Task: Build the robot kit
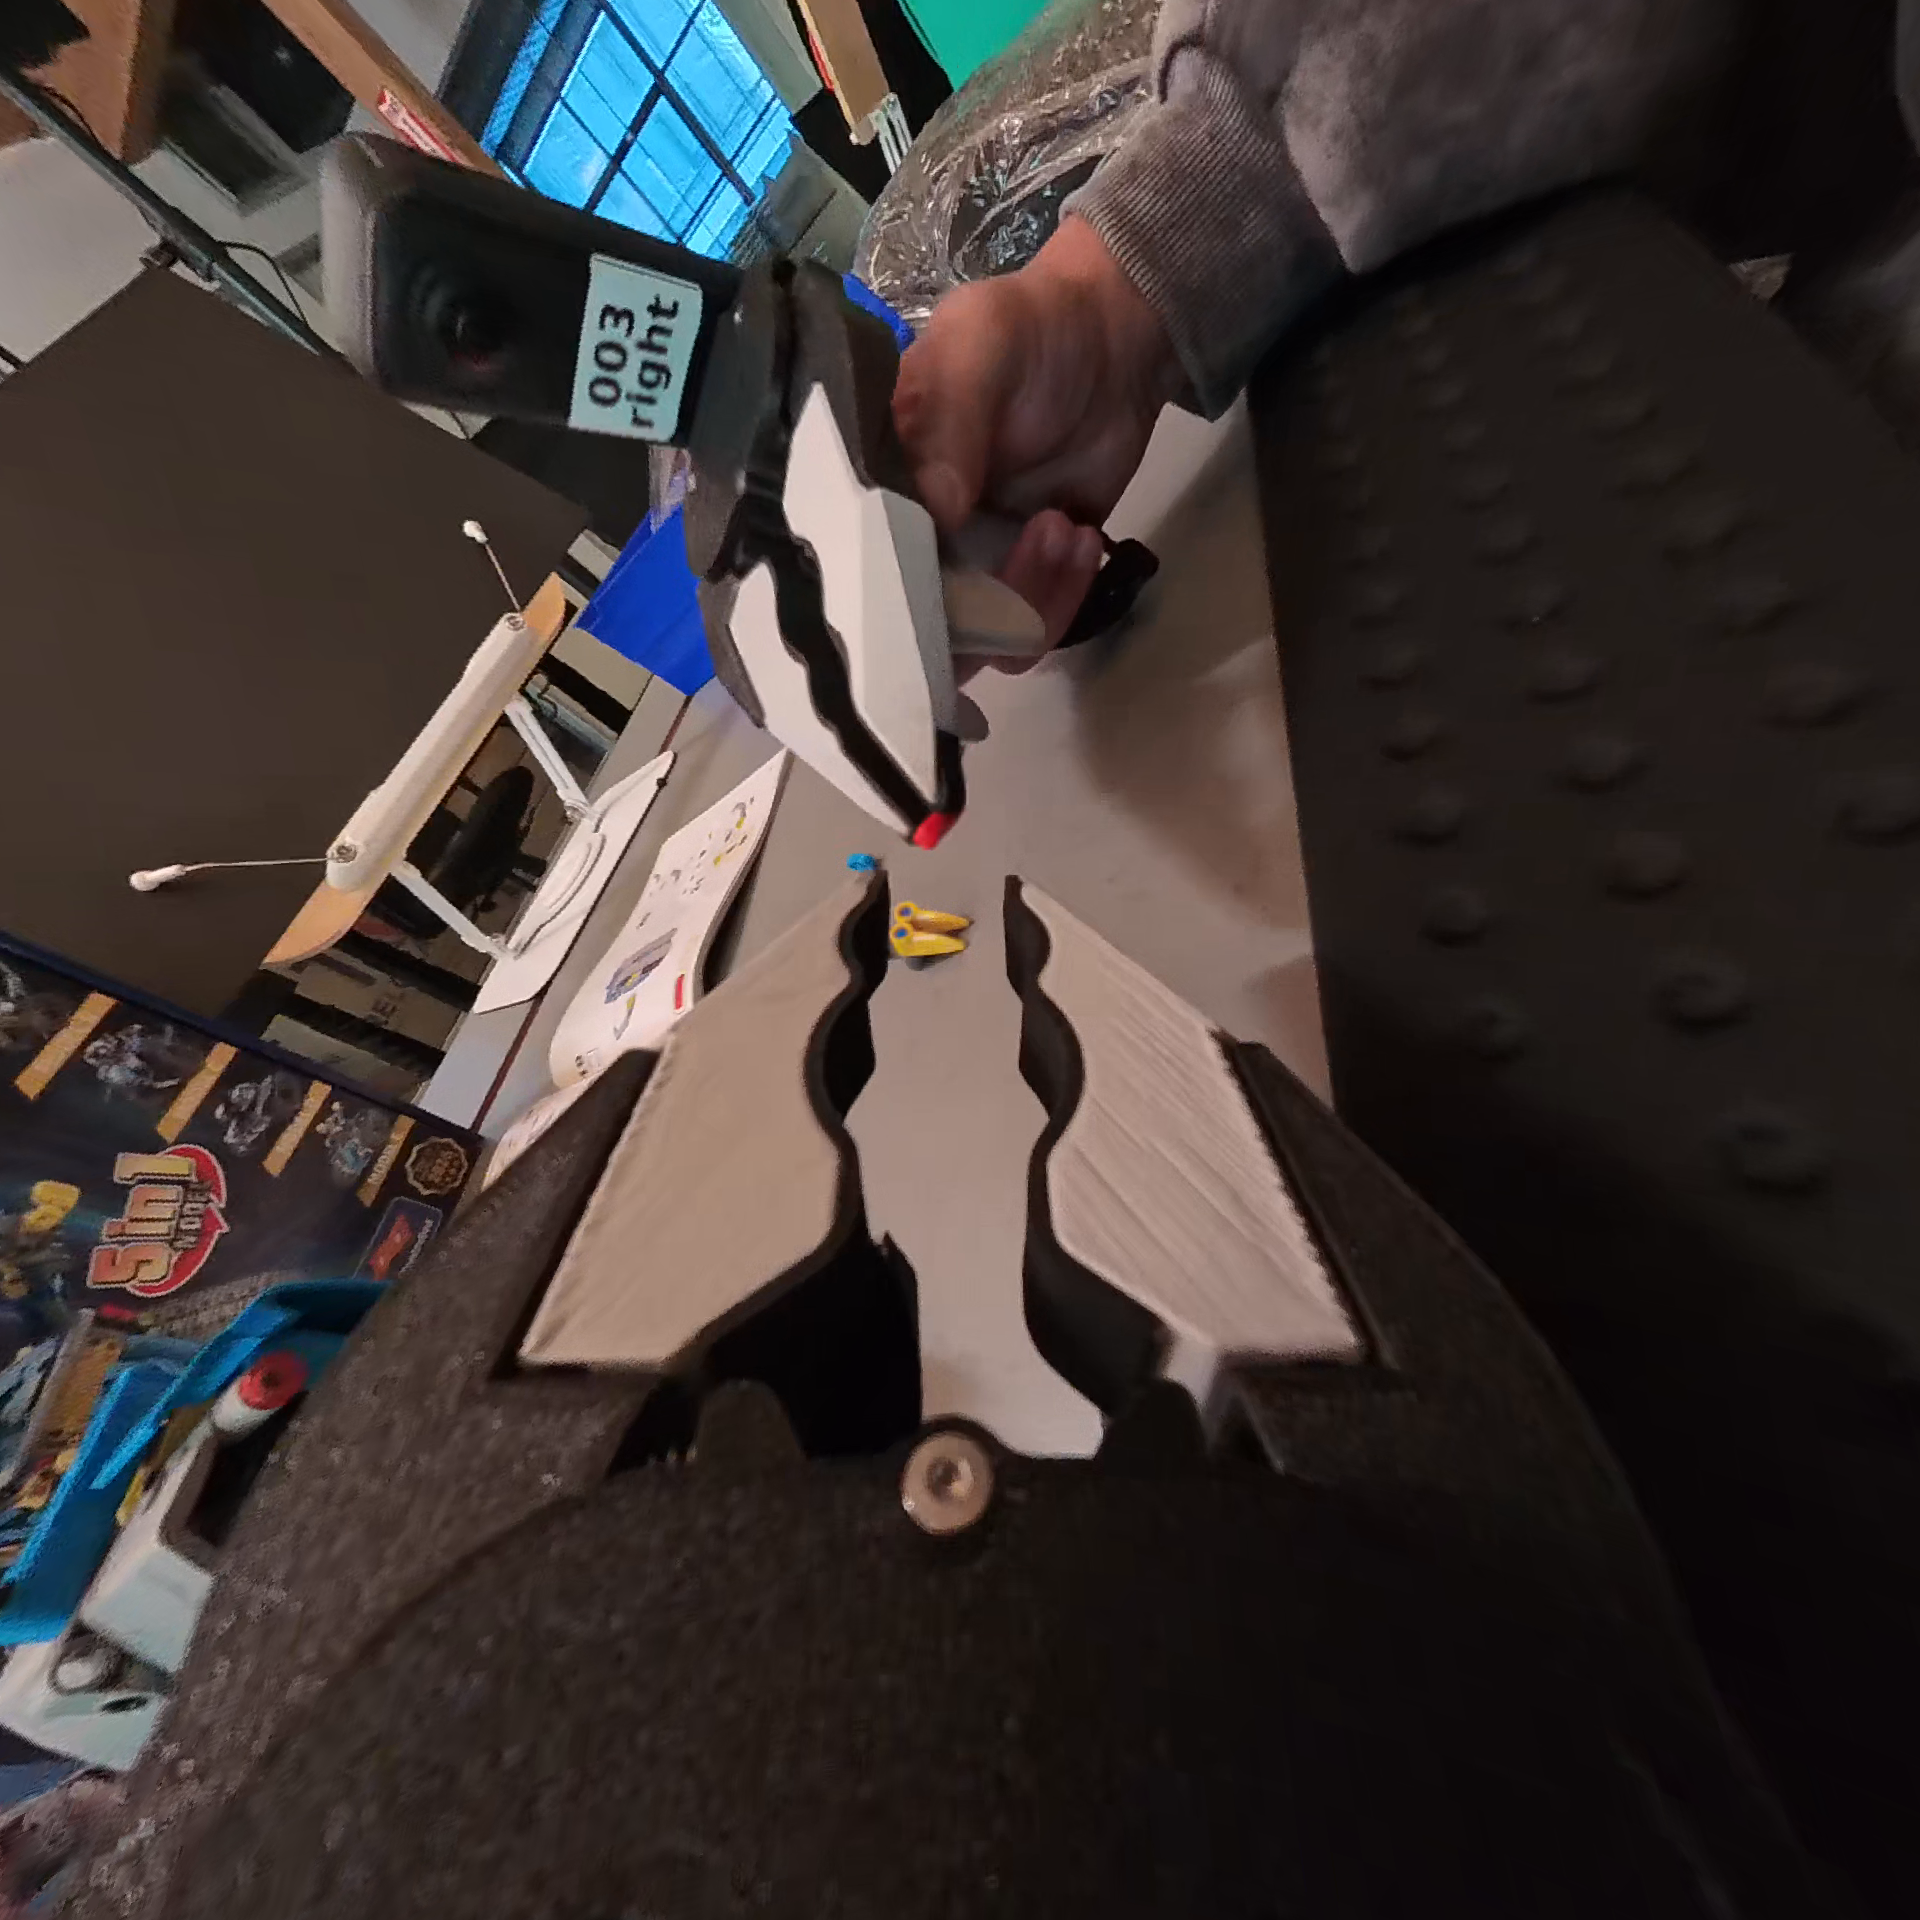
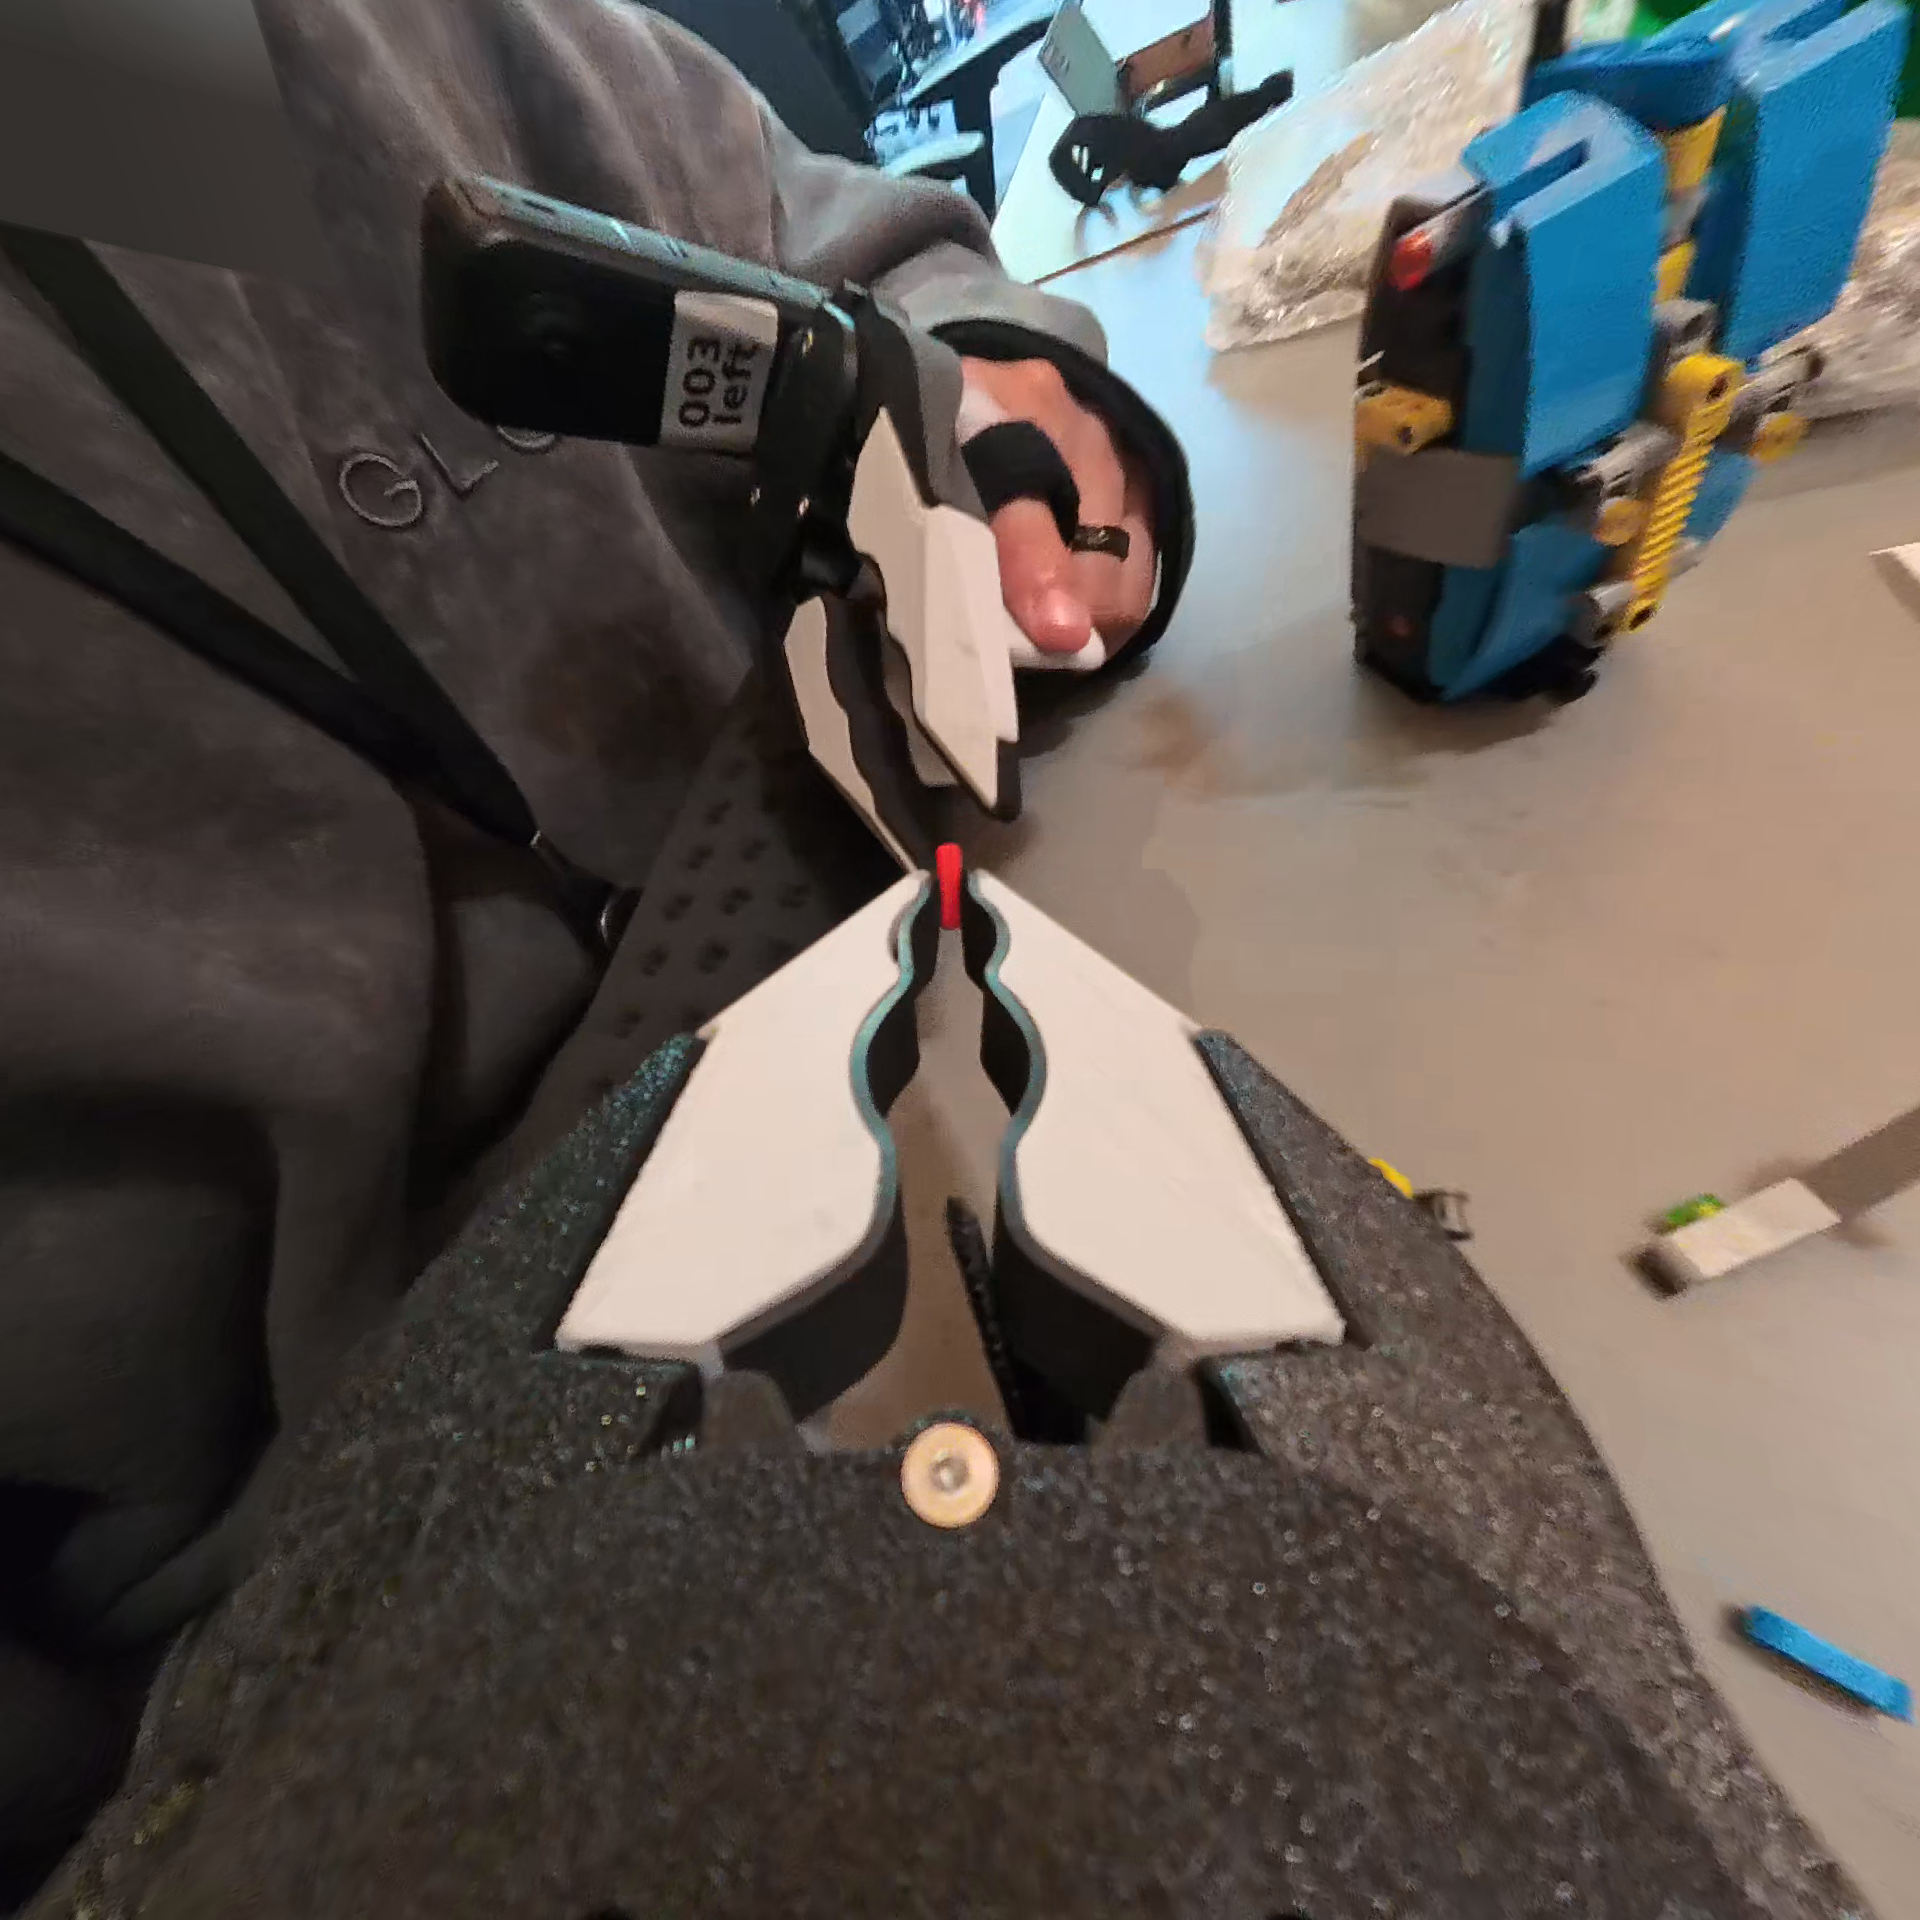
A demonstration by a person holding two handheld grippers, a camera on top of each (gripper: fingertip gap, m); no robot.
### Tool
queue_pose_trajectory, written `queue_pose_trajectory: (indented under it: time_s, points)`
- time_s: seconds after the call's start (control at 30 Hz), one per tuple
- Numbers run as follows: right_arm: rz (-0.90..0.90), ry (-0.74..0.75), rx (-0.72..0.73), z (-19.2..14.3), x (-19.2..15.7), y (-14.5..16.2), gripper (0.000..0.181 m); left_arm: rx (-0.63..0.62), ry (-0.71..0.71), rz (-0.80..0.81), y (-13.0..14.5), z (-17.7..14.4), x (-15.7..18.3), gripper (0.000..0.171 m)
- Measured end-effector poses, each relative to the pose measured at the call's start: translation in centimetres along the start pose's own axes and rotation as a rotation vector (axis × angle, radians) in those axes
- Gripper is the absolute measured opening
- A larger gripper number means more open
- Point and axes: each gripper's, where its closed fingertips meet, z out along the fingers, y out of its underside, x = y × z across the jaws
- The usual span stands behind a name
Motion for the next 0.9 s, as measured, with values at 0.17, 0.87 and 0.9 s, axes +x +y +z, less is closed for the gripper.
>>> queue_pose_trajectory:
  time_s: [0.17,0.87,0.9]
  points:
    - [0.012,-0.040,-0.002,1.1,-0.7,-0.2,0.003,0.023,0.009,0.012,-0.3,-0.2,0.1,0.018]
    - [-0.013,0.052,0.055,0.7,0.6,-1.1,0.003,0.042,-0.042,-0.004,-0.6,-1.0,-1.5,0.003]
    - [-0.012,0.051,0.052,0.7,0.6,-1.1,0.003,0.043,-0.042,-0.001,-0.6,-1.0,-1.5,0.003]
